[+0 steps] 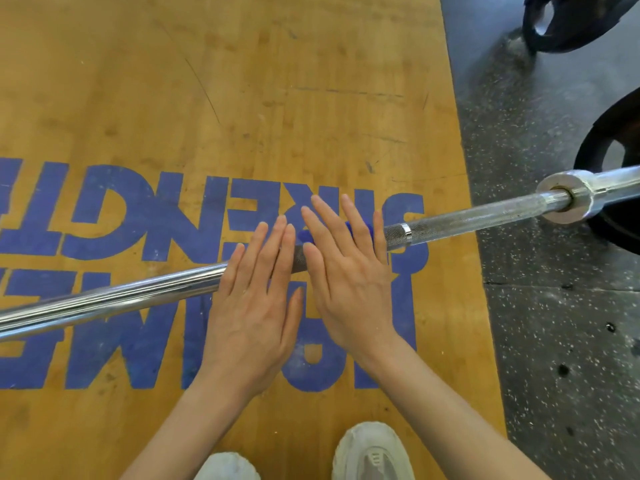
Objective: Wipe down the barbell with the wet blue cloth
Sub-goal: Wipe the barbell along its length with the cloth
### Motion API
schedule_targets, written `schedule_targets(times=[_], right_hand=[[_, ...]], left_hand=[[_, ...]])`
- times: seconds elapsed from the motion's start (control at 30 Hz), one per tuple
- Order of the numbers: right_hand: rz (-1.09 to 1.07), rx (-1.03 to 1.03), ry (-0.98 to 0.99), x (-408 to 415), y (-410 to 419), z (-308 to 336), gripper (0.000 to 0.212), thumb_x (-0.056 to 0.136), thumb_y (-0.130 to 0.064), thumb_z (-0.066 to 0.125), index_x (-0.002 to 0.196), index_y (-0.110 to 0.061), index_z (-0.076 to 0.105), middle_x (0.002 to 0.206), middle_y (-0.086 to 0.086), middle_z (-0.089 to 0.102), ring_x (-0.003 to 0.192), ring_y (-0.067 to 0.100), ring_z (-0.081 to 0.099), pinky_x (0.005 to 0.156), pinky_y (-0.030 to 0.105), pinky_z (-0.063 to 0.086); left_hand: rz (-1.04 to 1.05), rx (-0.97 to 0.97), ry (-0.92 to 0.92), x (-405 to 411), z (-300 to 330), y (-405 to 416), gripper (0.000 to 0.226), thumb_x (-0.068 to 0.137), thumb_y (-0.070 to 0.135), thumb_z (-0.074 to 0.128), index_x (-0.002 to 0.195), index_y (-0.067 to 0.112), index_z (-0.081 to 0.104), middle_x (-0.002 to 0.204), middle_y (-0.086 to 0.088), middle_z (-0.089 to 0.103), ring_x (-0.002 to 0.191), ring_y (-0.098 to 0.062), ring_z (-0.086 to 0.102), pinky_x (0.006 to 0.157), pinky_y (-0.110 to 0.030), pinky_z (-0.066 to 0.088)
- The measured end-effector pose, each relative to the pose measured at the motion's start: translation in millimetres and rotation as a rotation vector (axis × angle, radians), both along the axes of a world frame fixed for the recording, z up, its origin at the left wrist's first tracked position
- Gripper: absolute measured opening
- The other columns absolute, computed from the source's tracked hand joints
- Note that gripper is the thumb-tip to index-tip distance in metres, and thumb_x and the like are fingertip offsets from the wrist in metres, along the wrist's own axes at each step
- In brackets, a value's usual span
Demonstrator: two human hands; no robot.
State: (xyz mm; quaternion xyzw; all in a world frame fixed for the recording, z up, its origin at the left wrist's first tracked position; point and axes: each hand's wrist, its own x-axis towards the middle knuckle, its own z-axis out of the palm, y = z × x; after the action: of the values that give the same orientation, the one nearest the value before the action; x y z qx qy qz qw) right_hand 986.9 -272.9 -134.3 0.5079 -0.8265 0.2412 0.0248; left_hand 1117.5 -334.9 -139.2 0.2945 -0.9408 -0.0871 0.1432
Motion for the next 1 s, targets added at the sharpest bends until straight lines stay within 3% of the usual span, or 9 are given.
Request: schedule_targets(times=[0.1,0.17,0.27,0.37,0.57,0.67,0.8,0.93,1.0], right_hand=[[0.101,-0.009,0.007,18,31,-9,0.047,0.110,-0.030,0.027,0.153,-0.017,0.040,0.162,-0.002,0.033,0.155,0.025,0.018,0.126,0.048,0.006],[0.112,-0.013,0.055,7,20,-7,0.047,0.111,-0.032,0.025,0.151,-0.017,0.045,0.159,-0.002,0.039,0.152,0.026,0.025,0.126,0.049,0.008],[-0.007,0.031,0.088,-1,-13,1,0.045,0.109,-0.034,0.031,0.138,-0.017,0.061,0.147,-0.002,0.055,0.143,0.028,0.041,0.124,0.054,0.014],[0.053,0.028,0.149,-9,0,-3,0.039,0.108,-0.035,0.038,0.126,-0.016,0.067,0.132,0.000,0.064,0.132,0.029,0.052,0.121,0.055,0.022],[-0.057,-0.024,0.115,5,-13,-5,0.030,0.105,-0.023,0.040,0.107,-0.013,0.068,0.103,0.000,0.064,0.109,0.027,0.057,0.119,0.051,0.029],[0.126,-0.029,0.199,-17,0,-5,0.035,0.107,-0.025,0.036,0.109,-0.011,0.068,0.102,0.000,0.064,0.103,0.026,0.058,0.115,0.047,0.034],[-0.026,-0.043,0.106,-16,1,-3,0.036,0.107,-0.024,0.033,0.109,-0.011,0.067,0.104,0.001,0.063,0.107,0.027,0.056,0.117,0.049,0.031],[0.144,-0.032,0.222,-30,5,-7,0.044,0.109,-0.026,0.027,0.110,-0.011,0.068,0.104,0.000,0.066,0.102,0.026,0.059,0.117,0.047,0.032],[0.050,-0.054,0.173,-48,14,-6,0.043,0.109,-0.025,0.028,0.111,-0.011,0.068,0.105,0.001,0.066,0.105,0.027,0.058,0.115,0.049,0.033]], left_hand=[[0.014,0.019,0.000,0,0,0,0.060,0.105,0.031,0.031,0.158,0.003,0.027,0.166,-0.010,0.026,0.156,-0.024,0.017,0.126,-0.041,0.012],[0.020,0.018,0.005,-2,1,0,0.059,0.105,0.030,0.031,0.157,0.002,0.029,0.166,-0.010,0.027,0.155,-0.024,0.017,0.126,-0.041,0.012],[0.016,0.011,0.009,-4,1,-1,0.059,0.104,0.029,0.032,0.157,0.002,0.029,0.166,-0.010,0.027,0.155,-0.023,0.016,0.127,-0.039,0.009],[0.022,0.022,0.005,-2,3,-2,0.059,0.104,0.027,0.032,0.157,0.002,0.029,0.166,-0.009,0.026,0.155,-0.023,0.016,0.127,-0.039,0.009],[0.045,0.006,0.006,-4,1,0,0.060,0.104,0.027,0.029,0.158,0.000,0.025,0.167,-0.010,0.022,0.156,-0.024,0.015,0.128,-0.039,0.008],[0.032,0.014,0.003,-2,0,1,0.059,0.105,0.025,0.030,0.158,0.000,0.024,0.167,-0.011,0.022,0.156,-0.025,0.016,0.127,-0.041,0.012],[0.021,-0.005,-0.009,-2,0,1,0.060,0.104,0.025,0.032,0.158,0.001,0.024,0.167,-0.010,0.023,0.155,-0.024,0.019,0.126,-0.043,0.015],[0.022,-0.006,-0.031,0,0,0,0.060,0.105,0.028,0.032,0.159,0.003,0.024,0.167,-0.009,0.023,0.155,-0.024,0.019,0.126,-0.043,0.016],[0.021,-0.015,-0.045,-2,0,-1,0.061,0.104,0.029,0.033,0.159,0.004,0.024,0.167,-0.008,0.024,0.155,-0.023,0.020,0.126,-0.043,0.016]])
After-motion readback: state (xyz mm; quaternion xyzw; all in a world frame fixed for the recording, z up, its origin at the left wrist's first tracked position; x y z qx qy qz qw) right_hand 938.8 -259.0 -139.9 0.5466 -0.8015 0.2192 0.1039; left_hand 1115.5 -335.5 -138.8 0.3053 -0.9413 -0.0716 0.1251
